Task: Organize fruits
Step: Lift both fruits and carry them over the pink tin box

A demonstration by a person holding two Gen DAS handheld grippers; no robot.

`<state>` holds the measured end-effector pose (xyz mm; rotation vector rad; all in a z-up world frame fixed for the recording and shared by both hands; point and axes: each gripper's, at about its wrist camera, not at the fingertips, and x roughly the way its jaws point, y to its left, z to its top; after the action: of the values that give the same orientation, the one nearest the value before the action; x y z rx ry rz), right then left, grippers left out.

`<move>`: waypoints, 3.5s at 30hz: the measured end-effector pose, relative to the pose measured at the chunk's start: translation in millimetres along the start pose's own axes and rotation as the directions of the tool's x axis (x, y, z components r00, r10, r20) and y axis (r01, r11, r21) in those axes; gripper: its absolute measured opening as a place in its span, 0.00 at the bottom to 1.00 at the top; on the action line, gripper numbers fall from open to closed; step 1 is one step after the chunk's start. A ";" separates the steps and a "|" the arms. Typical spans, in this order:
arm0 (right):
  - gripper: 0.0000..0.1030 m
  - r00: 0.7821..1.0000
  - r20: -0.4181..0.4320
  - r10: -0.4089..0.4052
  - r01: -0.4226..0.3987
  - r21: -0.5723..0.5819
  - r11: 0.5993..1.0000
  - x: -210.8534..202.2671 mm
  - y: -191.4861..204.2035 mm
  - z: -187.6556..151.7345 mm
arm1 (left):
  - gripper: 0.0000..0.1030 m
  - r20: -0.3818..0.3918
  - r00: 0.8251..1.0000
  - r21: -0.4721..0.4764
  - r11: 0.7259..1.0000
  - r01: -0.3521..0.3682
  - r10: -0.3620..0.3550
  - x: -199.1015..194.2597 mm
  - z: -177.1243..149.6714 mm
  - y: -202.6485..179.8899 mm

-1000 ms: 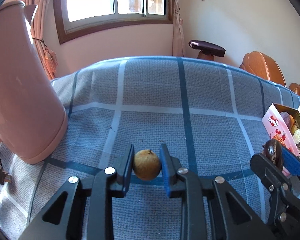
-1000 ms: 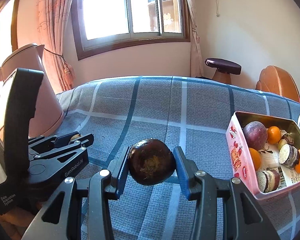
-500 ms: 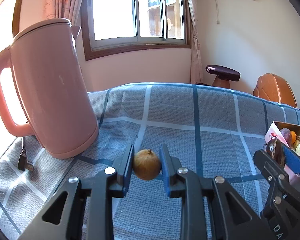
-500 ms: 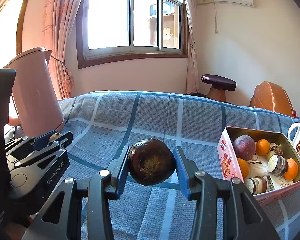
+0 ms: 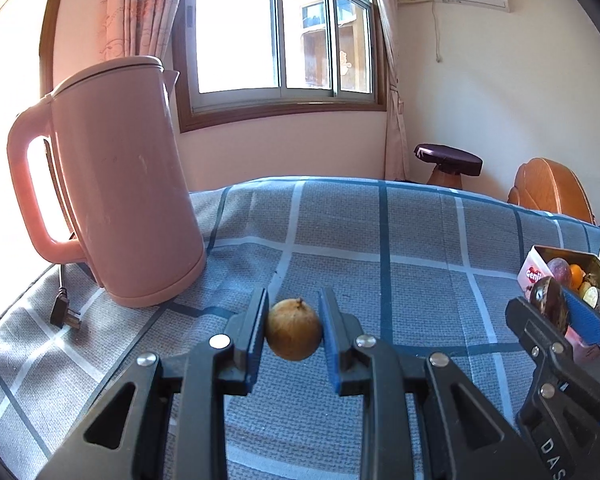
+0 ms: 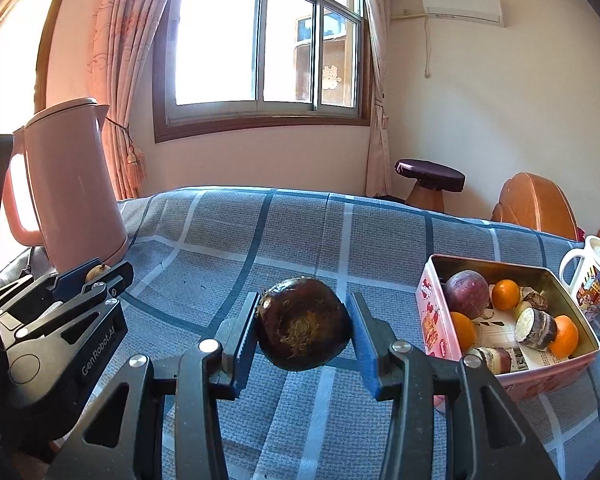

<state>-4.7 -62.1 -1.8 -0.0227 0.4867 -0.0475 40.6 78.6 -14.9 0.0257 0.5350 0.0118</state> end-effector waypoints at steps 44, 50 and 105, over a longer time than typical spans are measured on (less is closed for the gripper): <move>0.45 1.000 0.015 -0.023 0.023 0.014 1.000 -37.2 -31.8 -18.5 | 0.26 0.020 1.000 0.029 0.999 0.015 -0.016 -37.5 -16.0 -43.6; 0.45 1.000 0.017 -0.026 0.026 0.012 1.000 -40.5 -36.5 -19.9 | 0.26 0.016 1.000 0.024 0.999 0.023 -0.024 -40.3 -17.1 -47.7; 0.45 0.981 0.029 -0.191 0.189 0.056 0.980 -64.0 -159.6 -31.9 | 0.26 0.000 0.983 0.138 0.974 0.180 -0.182 -71.3 -29.5 -187.8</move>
<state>-82.5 -218.5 5.2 -0.0177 0.4472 -0.2475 -35.0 -109.8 -9.2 0.1115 0.5228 -0.2035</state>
